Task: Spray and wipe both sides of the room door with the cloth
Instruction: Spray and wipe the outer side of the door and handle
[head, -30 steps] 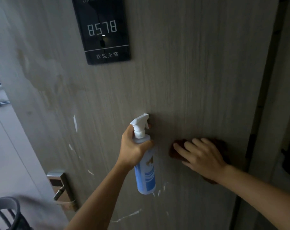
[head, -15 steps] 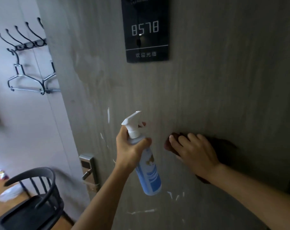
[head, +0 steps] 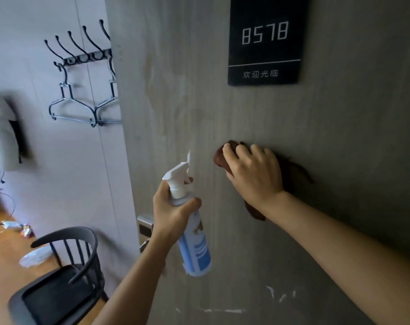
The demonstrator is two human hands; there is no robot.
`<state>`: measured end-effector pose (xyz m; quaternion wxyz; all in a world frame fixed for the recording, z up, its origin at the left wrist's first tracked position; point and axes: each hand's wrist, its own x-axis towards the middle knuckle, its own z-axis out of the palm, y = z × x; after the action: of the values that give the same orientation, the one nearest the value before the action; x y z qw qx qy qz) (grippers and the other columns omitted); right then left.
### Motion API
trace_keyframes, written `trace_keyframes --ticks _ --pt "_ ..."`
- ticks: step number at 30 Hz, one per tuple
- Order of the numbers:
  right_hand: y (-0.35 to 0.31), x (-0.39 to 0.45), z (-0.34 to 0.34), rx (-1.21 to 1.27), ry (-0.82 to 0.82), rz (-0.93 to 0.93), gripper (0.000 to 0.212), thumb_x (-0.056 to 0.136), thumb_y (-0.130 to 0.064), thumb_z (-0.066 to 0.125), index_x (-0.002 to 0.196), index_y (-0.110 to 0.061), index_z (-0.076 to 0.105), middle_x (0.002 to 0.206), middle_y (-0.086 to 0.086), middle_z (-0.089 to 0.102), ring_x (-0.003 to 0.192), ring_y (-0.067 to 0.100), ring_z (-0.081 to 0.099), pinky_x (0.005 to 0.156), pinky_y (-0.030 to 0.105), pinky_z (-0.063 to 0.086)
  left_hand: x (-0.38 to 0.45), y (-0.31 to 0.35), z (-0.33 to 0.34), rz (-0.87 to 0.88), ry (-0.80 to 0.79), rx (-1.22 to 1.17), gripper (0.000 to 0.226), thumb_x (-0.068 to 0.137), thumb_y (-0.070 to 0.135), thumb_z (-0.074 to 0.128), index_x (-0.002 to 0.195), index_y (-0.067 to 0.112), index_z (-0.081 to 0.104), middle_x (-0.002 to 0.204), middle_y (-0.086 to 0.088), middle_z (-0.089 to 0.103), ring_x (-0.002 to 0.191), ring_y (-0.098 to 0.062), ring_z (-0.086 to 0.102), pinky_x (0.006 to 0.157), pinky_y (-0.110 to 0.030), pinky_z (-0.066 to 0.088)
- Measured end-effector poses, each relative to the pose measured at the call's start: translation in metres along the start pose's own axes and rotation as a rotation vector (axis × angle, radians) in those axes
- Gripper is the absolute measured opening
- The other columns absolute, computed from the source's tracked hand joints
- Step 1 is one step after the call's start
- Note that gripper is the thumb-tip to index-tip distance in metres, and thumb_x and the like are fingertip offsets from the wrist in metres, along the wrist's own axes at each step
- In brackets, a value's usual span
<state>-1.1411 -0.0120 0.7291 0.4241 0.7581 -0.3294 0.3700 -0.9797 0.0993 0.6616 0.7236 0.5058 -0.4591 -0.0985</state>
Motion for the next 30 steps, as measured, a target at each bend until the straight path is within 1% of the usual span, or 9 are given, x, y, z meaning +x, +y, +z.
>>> trace_keyframes --ticks 2,6,10,13,16,19,22,25,30 --pt "-0.006 0.003 0.003 -0.005 0.011 0.006 0.053 0.086 -0.032 0.08 0.131 -0.008 0.064 0.102 0.013 0.071 0.084 0.035 0.065 0.066 0.041 0.051 0.014 -0.01 -0.008 0.01 -0.041 -0.017 0.041 0.063 0.01 0.077 0.101 0.022 0.067 0.091 0.0 0.072 0.069 -0.012 0.067 0.061 -0.026 0.059" --pt "-0.023 0.013 0.009 -0.05 0.053 0.047 0.051 0.088 -0.033 0.078 0.131 -0.009 0.064 0.099 0.012 0.07 0.082 0.033 0.065 0.066 0.04 0.051 0.04 -0.029 -0.025 0.024 -0.157 -0.045 0.038 0.064 0.013 0.079 0.096 0.025 0.063 0.085 0.003 0.069 0.069 -0.01 0.069 0.06 -0.02 0.057" --pt "-0.034 0.021 0.016 -0.077 0.101 0.097 0.047 0.092 -0.034 0.073 0.131 -0.011 0.065 0.096 0.01 0.068 0.079 0.032 0.062 0.065 0.04 0.05 0.058 -0.04 -0.042 0.087 -0.292 -0.048 0.041 0.066 0.014 0.079 0.098 0.032 0.062 0.092 0.008 0.069 0.078 -0.012 0.071 0.062 -0.018 0.057" --pt "-0.039 0.021 0.018 -0.084 0.116 0.132 0.045 0.093 -0.033 0.071 0.131 -0.011 0.065 0.093 0.01 0.066 0.077 0.031 0.06 0.064 0.041 0.05 0.068 -0.044 -0.054 0.139 -0.364 -0.065 0.048 0.069 0.012 0.08 0.105 0.038 0.062 0.096 0.012 0.07 0.081 -0.013 0.071 0.065 -0.023 0.06" --pt "-0.043 0.02 0.017 -0.089 0.089 0.158 0.047 0.094 -0.034 0.071 0.133 -0.011 0.064 0.094 0.01 0.066 0.078 0.031 0.06 0.065 0.041 0.051 0.078 -0.05 -0.063 0.111 -0.387 -0.108 0.048 0.07 0.011 0.08 0.103 0.043 0.064 0.092 0.006 0.071 0.078 -0.017 0.071 0.064 -0.031 0.062" --pt "-0.047 0.021 0.016 -0.089 0.082 0.182 0.045 0.095 -0.035 0.068 0.133 -0.011 0.064 0.092 0.01 0.065 0.077 0.032 0.059 0.064 0.042 0.052 0.081 -0.055 -0.072 0.057 -0.405 -0.12 0.044 0.069 0.011 0.08 0.102 0.036 0.065 0.09 0.003 0.071 0.077 -0.022 0.071 0.063 -0.038 0.064" --pt "-0.05 0.022 0.017 -0.089 0.109 0.203 0.042 0.095 -0.034 0.065 0.131 -0.011 0.066 0.089 0.01 0.063 0.074 0.032 0.059 0.062 0.043 0.051 0.077 -0.055 -0.08 0.055 -0.439 -0.107 0.04 0.068 0.013 0.079 0.105 0.024 0.066 0.089 0.001 0.071 0.075 -0.022 0.07 0.062 -0.038 0.063" --pt "-0.05 0.022 0.017 -0.062 0.065 0.219 0.044 0.097 -0.037 0.061 0.133 -0.012 0.064 0.091 0.01 0.063 0.076 0.032 0.059 0.063 0.044 0.052 0.072 -0.056 -0.086 0.053 -0.46 -0.102 0.042 0.071 0.012 0.078 0.111 0.023 0.068 0.089 -0.001 0.073 0.075 -0.025 0.072 0.063 -0.039 0.063" --pt "-0.057 0.029 0.009 -0.005 -0.04 0.26 0.051 0.097 -0.045 0.056 0.136 -0.013 0.058 0.099 0.012 0.064 0.081 0.032 0.061 0.066 0.043 0.054 0.066 -0.057 -0.095 0.046 -0.438 -0.105 0.043 0.067 0.012 0.079 0.107 0.019 0.068 0.092 0.002 0.073 0.077 -0.021 0.072 0.063 -0.03 0.06"
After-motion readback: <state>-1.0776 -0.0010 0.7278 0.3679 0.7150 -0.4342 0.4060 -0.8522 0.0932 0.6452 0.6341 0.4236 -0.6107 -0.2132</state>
